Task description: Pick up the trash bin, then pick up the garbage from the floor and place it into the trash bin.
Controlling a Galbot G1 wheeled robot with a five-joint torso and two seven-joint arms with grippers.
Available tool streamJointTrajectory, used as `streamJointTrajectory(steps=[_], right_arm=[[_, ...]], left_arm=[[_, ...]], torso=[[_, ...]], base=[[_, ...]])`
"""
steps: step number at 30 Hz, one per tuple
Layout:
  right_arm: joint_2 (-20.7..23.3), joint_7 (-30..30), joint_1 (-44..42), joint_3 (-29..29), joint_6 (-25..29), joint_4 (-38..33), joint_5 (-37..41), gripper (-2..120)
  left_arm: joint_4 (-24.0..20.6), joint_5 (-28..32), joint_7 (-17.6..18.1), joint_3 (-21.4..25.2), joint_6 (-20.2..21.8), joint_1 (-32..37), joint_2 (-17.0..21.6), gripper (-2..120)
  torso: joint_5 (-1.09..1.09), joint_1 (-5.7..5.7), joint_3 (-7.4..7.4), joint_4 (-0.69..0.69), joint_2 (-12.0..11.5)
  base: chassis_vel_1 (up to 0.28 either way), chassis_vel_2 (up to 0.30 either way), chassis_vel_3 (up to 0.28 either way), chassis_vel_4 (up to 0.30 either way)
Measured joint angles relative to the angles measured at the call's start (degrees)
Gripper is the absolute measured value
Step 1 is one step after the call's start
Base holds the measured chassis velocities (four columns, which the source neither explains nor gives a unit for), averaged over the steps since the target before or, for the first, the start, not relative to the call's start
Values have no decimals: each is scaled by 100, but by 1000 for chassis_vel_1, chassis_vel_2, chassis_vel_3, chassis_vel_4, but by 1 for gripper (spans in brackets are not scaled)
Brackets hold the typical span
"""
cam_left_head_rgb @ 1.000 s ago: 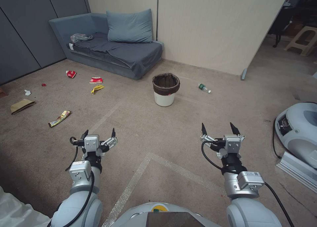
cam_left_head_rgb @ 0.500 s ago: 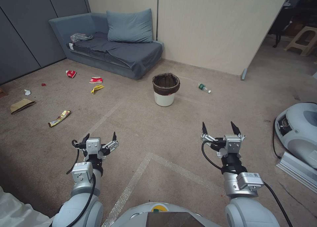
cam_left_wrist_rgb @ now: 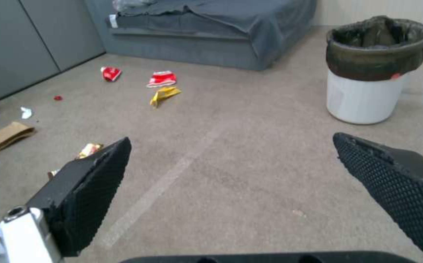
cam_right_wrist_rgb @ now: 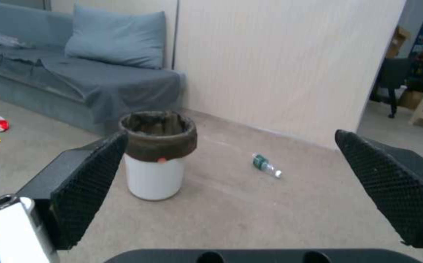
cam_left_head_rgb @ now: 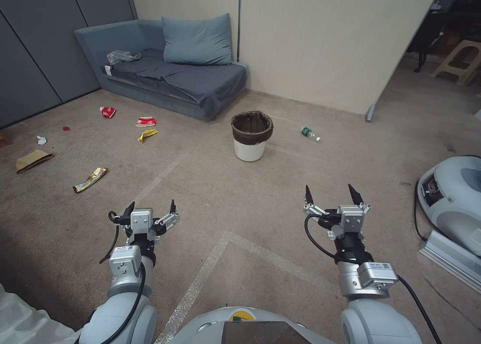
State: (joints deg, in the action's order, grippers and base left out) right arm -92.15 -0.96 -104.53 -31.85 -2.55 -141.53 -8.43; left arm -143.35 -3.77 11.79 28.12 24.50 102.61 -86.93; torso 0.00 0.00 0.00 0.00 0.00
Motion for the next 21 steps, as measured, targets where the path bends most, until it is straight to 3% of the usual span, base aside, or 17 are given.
streamJointTrajectory(steps=[6, 21], right_arm=[[1, 6, 2, -2, 15, 11, 0, 100], [2, 30, 16, -6, 100, 98, -24, 100]], left_arm=[[3, -15, 8, 11, 4, 2, 0, 100], [10, -44, -13, 8, 12, 7, 1, 100]], torso=[[0, 0, 0, 1, 0], [1, 0, 1, 0, 0]], base=[[-103, 100, 100, -121], [-206, 199, 194, -211]])
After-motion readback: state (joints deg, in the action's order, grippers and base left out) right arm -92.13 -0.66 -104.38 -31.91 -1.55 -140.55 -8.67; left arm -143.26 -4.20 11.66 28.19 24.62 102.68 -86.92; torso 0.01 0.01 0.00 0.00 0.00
